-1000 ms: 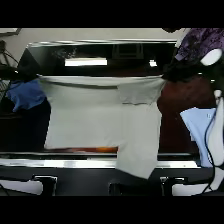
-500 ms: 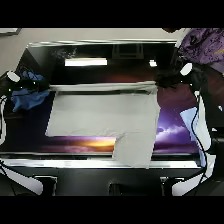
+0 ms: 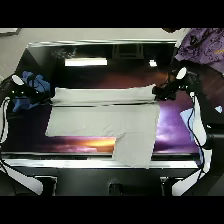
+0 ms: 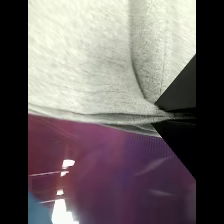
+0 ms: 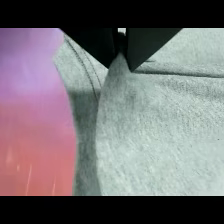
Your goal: Fold the clothes and pants, and hang the long-sleeved shirts on hangers.
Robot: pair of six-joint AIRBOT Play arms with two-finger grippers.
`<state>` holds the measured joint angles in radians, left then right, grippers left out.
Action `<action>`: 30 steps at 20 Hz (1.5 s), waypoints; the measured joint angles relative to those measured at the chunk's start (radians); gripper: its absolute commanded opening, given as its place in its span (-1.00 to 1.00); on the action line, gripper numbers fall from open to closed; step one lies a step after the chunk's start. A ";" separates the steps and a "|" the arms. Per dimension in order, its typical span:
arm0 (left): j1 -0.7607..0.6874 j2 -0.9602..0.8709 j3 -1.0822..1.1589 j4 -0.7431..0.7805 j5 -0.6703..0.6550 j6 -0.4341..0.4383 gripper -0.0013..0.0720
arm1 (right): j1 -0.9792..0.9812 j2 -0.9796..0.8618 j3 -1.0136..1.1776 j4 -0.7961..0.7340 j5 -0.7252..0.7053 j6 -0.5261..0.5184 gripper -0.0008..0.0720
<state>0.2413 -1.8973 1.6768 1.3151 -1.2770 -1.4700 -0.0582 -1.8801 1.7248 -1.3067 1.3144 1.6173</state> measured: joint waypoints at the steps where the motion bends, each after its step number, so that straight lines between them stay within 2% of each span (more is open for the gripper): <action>1: 0.000 -0.005 -0.001 0.000 -0.012 -0.004 -0.92 | 0.000 -0.010 0.000 -0.002 0.005 0.008 -0.90; 5: 0.000 -0.032 -0.004 0.002 -0.062 -0.011 -0.90 | 0.000 -0.041 0.000 0.006 0.035 0.018 -0.89; 6: 0.000 -0.037 -0.004 0.002 -0.073 -0.011 -0.69 | 0.000 -0.047 0.000 0.011 0.045 0.021 -0.74; 7: 0.000 -0.040 -0.003 -0.001 -0.079 -0.012 -0.31 | 0.000 -0.050 0.000 0.017 0.051 0.023 -0.53; 8: 0.000 -0.042 -0.001 -0.010 -0.086 -0.015 0.29 | 0.000 -0.053 0.000 0.019 0.058 0.023 -0.13; 9: 0.000 -0.043 0.005 -0.016 -0.098 -0.021 0.61 | 0.000 -0.055 0.000 0.024 0.064 0.023 0.17; 12: 0.003 -0.039 0.052 0.023 -0.104 -0.028 0.61 | 0.000 -0.037 0.000 0.043 0.082 0.026 0.25; 14: 0.009 -0.011 0.103 0.018 -0.109 -0.030 0.61 | -0.001 0.013 0.000 0.037 0.089 0.021 0.50; 15: 0.013 0.007 0.122 0.018 -0.116 -0.030 0.61 | -0.001 0.045 0.000 0.019 0.093 0.013 0.56; 19: 0.058 0.109 0.156 0.032 -0.138 -0.039 0.61 | -0.041 0.205 -0.002 -0.061 0.112 -0.029 0.55; 21: 0.096 0.170 0.142 0.029 -0.146 -0.050 0.61 | -0.109 0.283 -0.035 -0.023 0.143 -0.055 0.52; 24: 0.171 0.280 0.049 0.028 -0.153 -0.057 0.61 | -0.240 0.420 -0.234 0.135 0.164 -0.123 0.52; 30: 0.277 0.463 -0.210 -0.008 -0.111 -0.075 0.61 | -0.340 0.689 -0.912 0.378 0.109 -0.272 0.49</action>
<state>0.5186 -1.4342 1.4670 1.3071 -1.3876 -1.5448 -0.3977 -1.1912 0.8131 -0.9291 1.4235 1.3453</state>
